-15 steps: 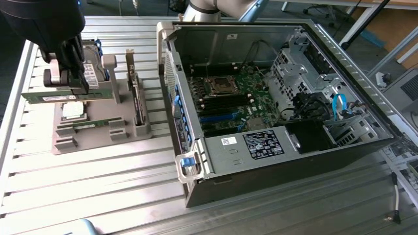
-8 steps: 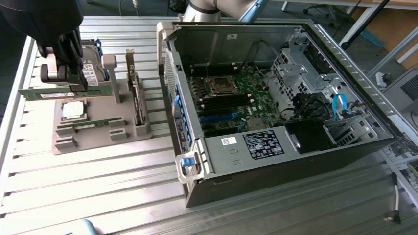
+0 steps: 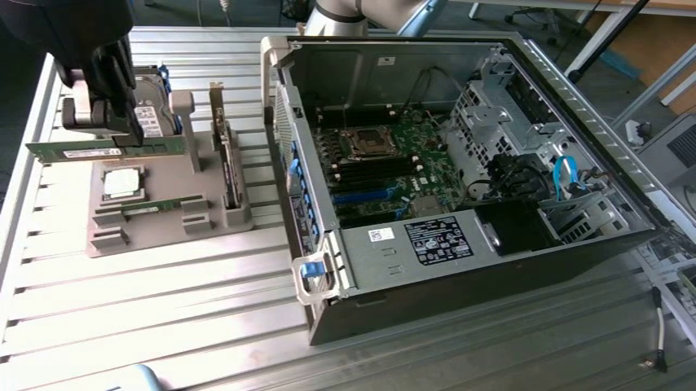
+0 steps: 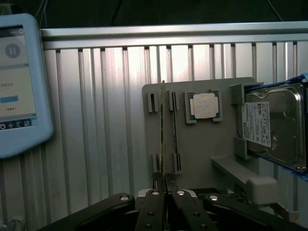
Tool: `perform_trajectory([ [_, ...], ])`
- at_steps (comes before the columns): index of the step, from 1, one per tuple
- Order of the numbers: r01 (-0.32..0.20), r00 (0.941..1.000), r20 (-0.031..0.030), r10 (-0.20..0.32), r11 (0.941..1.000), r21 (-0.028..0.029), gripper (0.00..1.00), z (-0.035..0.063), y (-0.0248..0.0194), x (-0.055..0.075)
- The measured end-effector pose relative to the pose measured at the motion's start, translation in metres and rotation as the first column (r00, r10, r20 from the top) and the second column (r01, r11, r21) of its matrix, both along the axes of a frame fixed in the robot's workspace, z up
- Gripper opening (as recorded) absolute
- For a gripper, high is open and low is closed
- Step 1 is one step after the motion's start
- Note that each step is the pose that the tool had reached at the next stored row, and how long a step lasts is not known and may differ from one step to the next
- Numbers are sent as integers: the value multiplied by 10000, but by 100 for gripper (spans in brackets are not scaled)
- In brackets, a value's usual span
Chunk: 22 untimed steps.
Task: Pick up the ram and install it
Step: 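Pick up the ram and move it above insertion slot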
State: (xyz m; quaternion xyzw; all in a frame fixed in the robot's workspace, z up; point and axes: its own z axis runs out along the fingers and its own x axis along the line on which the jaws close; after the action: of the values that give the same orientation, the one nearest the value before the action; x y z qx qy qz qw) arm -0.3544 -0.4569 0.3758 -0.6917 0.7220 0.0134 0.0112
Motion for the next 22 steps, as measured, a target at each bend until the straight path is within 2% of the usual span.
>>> perform_trajectory([
  [17,0,10000,0,0,10000,0,12,160,0,0],
  [22,0,10000,2,0,10000,1,12,178,0,0],
])
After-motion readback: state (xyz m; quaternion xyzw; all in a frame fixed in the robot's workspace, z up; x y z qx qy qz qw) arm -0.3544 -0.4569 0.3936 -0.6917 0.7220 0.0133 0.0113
